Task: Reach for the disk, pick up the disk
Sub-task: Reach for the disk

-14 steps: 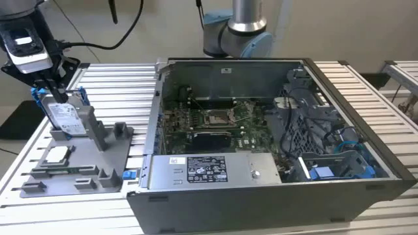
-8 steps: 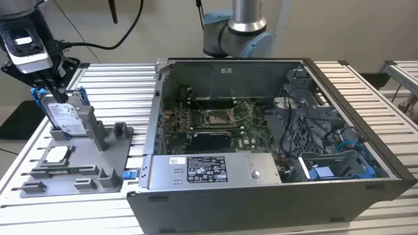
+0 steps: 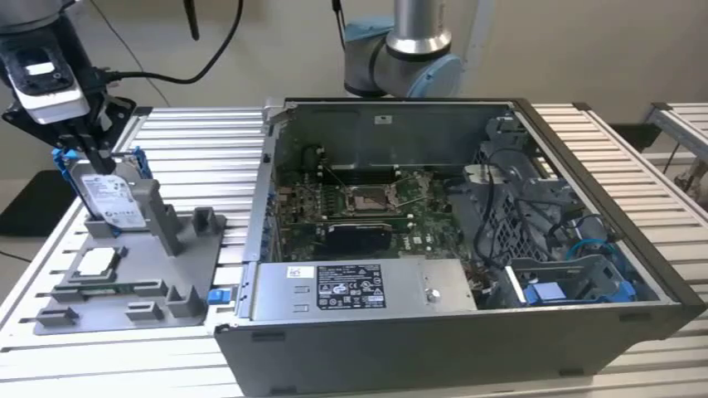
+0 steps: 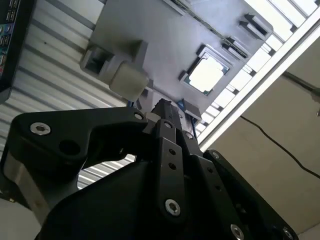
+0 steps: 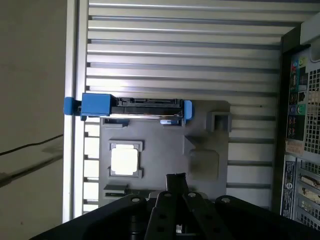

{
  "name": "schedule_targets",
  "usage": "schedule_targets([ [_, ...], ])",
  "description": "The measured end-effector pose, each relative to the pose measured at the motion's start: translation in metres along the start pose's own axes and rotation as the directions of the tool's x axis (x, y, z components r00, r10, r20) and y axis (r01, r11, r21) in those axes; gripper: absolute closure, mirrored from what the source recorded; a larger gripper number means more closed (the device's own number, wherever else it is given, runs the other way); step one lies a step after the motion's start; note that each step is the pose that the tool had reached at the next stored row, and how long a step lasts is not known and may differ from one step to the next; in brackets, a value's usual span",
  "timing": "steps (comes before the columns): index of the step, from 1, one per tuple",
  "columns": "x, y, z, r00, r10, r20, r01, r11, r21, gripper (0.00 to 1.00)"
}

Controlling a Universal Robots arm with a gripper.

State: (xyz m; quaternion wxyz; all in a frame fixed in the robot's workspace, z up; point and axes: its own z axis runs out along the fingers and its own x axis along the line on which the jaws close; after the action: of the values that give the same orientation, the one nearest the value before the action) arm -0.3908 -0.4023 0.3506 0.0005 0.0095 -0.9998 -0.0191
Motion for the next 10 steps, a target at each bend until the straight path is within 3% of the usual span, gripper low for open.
schedule_targets([
  [3, -0.0001, 0.0045, 0.0002, 1.0000, 0.000, 0.0000, 0.000, 1.0000, 0.0000, 1.00],
  [10, -0.0005, 0.0242, 0.0010, 1.0000, 0.000, 0.0001, 0.000, 1.0000, 0.0000, 1.00],
])
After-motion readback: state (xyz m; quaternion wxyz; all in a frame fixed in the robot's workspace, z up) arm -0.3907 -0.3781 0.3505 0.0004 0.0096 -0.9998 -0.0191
